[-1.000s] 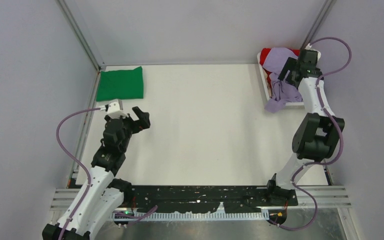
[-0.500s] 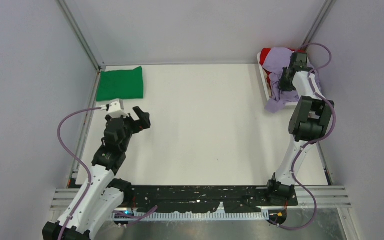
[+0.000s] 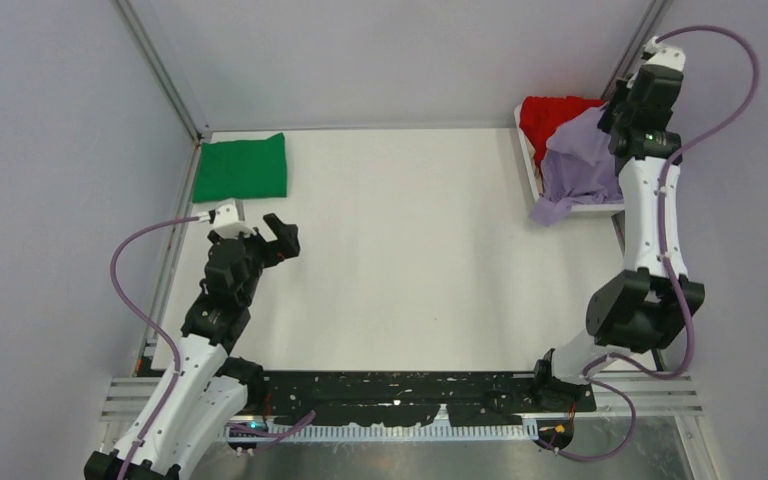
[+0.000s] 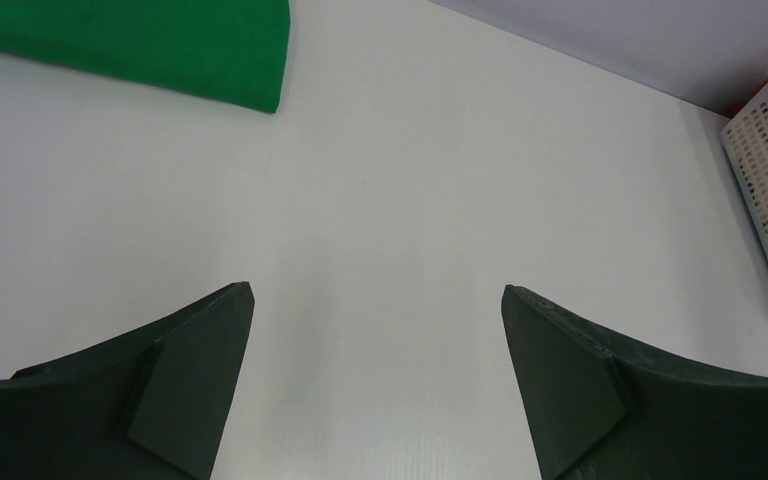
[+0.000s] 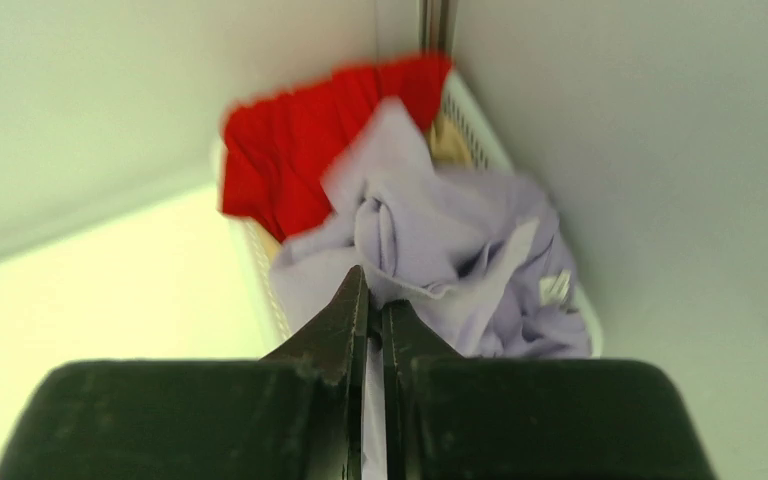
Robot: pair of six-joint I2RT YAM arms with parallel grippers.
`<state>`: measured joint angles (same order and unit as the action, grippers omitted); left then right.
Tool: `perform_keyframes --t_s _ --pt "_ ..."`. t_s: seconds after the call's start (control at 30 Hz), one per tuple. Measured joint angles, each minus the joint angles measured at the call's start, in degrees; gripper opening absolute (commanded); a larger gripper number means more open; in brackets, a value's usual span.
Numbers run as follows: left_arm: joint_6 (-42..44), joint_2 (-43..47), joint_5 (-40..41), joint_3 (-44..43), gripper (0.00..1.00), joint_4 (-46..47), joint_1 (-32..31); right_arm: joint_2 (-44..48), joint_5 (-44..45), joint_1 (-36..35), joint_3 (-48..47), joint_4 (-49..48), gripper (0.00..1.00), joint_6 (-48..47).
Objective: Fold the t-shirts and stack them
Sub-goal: Grab crumpled tshirt from bin with the right arm, then move the tshirt to the center of the board
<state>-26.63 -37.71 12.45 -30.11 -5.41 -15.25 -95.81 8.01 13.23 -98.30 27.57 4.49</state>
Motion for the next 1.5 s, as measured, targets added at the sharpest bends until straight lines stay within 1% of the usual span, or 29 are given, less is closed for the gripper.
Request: perform_keyframes --t_s 0.1,0.2,0.33,0.5,0.6,0.7,0.8,0.93,1.07,1.17,1.23,1.3,1.37,1.4,1.43,1.5 --pt "-0.02 0.72 0.00 0.00 0.99 0.00 0.00 9.31 -1.31 0.02 0.94 -4.31 0.05 -0.70" --pt "0.00 1.77 0.00 0.00 0.99 0.00 0.00 15.78 -4.87 0.02 0.96 -8.31 0.05 -1.14" --pt "-0.02 2.99 0.00 0.00 0.99 0.02 0.00 19.15 -12.92 0.00 -0.24 -10.45 0.05 -0.04" --pt "-0.11 3.87 -0.02 0.15 0.99 0.17 0.00 19.32 -25.46 -1.57 -1.22 -11.23 0.05 6.14" --pt "-0.17 3.93 -0.04 0.37 0.99 0.24 0.00 19.32 -29.77 -6.82 -1.22 -11.10 0.05 7.63" --pt "-0.17 4.02 -0.04 0.48 0.99 0.22 0.00 19.30 -32.06 -17.31 -2.08 -9.46 0.05 7.41" --pt "-0.24 4.52 -0.02 0.59 0.99 0.22 0.00 18.38 -34.91 -26.03 -5.44 -7.67 0.05 7.23" --pt "-0.48 5.84 -0.02 1.01 0.99 0.09 0.00 14.93 -36.89 -33.46 -13.99 -6.95 0.05 6.97" --pt "-1.29 7.72 0.22 1.01 0.99 -1.14 0.00 10.71 -37.11 -37.66 -20.59 -7.04 0.05 6.34" --pt "-1.84 9.44 1.18 1.01 0.99 -2.91 0.00 10.01 -34.34 -38.25 -19.74 -6.93 0.05 5.33" --pt "-2.21 10.54 2.03 1.03 0.99 -4.22 0.00 10.75 -30.05 -38.14 -15.61 -7.48 0.05 4.28" --pt "-3.06 11.89 3.10 1.05 0.99 -5.64 0.00 12.52 -25.53 -37.75 -8.94 -8.35 0.06 3.61" --pt "-3.54 12.46 3.91 1.14 0.99 -6.97 0.00 15.10 -20.41 -36.76 0.31 -9.22 0.10 3.50" --pt "-4.02 12.61 4.26 1.29 0.99 -7.72 0.00 16.35 -17.68 -35.91 5.29 -9.73 0.16 3.82" --pt "-4.44 12.63 4.57 1.49 0.99 -8.44 0.00 17.64 -14.95 -35.04 10.29 -10.03 0.19 4.15" --pt "-5.16 12.57 4.79 2.01 0.99 -9.64 0.00 19.34 -10.36 -33.00 19.39 -10.84 0.49 5.29"
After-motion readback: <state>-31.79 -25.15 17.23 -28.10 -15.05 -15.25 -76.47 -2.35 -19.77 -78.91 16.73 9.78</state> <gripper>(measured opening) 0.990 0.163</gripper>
